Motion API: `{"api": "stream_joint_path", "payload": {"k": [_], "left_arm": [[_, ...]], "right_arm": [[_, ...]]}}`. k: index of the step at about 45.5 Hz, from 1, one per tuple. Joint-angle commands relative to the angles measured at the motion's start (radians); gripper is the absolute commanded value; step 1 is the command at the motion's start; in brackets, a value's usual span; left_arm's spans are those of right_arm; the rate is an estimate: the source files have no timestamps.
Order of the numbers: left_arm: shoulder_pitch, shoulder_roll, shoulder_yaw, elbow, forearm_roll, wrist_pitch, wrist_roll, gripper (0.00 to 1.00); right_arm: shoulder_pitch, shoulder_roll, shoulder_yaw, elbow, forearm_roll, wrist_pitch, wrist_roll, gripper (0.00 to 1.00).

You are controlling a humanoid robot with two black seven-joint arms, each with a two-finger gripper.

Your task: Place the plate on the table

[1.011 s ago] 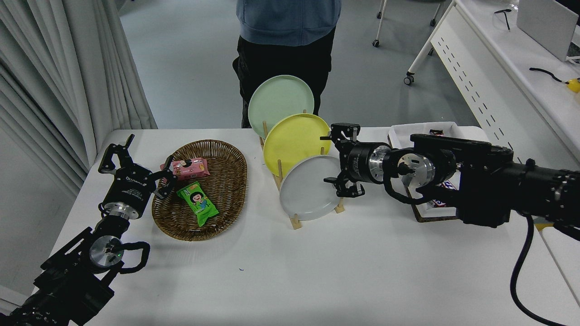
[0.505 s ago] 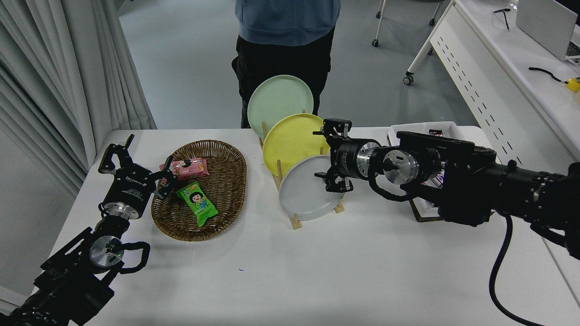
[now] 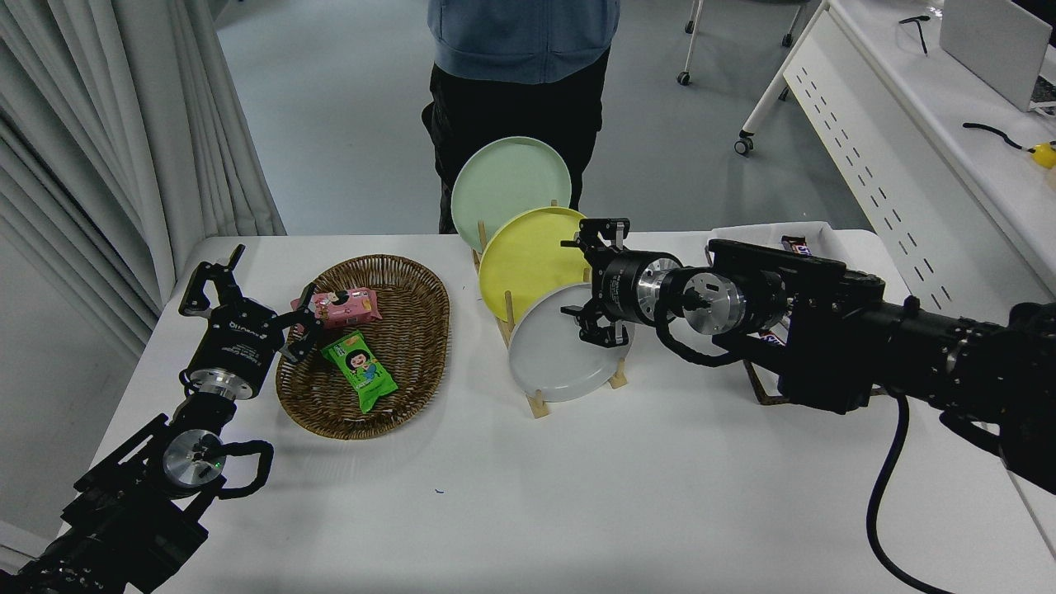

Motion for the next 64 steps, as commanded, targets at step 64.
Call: {"api": "stream_joint_path", "payload": {"k": [64], "left_arm": [[0.0, 0.0, 0.0, 0.001, 0.0, 0.0, 0.0, 1.0]], "right_arm": [[0.001, -0.027, 0.087, -0.004, -0.015, -0.044, -0.164, 0.3]]}}
